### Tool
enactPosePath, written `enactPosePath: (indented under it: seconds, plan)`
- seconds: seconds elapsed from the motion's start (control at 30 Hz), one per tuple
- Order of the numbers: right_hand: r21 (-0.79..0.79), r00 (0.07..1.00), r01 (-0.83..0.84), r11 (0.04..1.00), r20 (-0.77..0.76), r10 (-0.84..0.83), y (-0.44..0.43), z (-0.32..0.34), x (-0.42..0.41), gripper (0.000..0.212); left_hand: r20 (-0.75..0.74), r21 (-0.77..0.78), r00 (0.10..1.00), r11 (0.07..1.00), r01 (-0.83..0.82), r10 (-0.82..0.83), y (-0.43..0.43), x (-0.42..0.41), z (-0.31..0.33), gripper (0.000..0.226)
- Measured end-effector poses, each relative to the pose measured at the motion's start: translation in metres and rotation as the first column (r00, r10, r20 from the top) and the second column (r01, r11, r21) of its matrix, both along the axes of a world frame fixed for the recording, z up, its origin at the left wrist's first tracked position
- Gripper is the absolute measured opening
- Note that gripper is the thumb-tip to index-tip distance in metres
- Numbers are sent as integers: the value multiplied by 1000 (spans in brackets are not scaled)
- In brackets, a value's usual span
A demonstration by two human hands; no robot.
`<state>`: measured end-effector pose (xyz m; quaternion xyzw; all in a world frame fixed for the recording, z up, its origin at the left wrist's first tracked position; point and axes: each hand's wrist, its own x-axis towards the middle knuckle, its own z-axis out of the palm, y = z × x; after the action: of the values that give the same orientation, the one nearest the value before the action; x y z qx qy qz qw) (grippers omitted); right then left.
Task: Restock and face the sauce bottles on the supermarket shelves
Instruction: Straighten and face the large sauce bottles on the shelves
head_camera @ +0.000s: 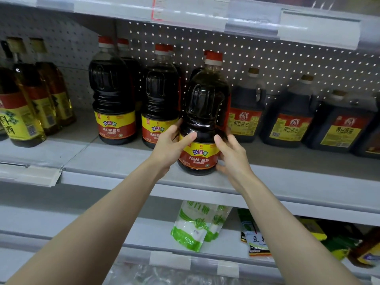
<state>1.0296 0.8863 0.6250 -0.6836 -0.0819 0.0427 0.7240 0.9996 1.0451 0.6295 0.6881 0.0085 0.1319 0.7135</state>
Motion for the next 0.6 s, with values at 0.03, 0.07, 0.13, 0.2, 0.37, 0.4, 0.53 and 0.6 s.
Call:
enactPosePath:
  seconds: [0.03,0.07,0.13,0.2,0.37,0.4,0.53,0.6]
  plan:
    - [3,1000,3,1000,-9,-3,0,0,3,53,0,-6,1000,1000,-2,2,0,3,0,60]
    - [6,1000,4,1000,-16,-4,1,0,5,54,1,-7,1000,1000,-2,2,1,6,0,61]
    - [1,1000,5,1000,-20,-5,2,-1,12,56,7,2,1000,1000,2,-2,2,12,-1,62]
    - [-6,1000,11,1000,-22,-12,4,-2,18,57,9,19,1000,1000,6,-7,3,19,-1,63]
    - [31,999,18,999,-52,-17,6,-4,33,58,1,28,1000,1000,-6,6,5,33,-2,65]
    - [44,998,20,999,-62,-17,7,-4,36,58,-6,22,1000,1000,-7,7,5,36,-2,66]
    - [81,996,38,996,-88,-31,10,-4,48,55,-34,-15,999,1000,-17,17,5,48,-2,66]
    - [97,994,46,994,-103,-36,11,-5,55,54,-36,-13,999,1000,-25,25,5,53,-2,66]
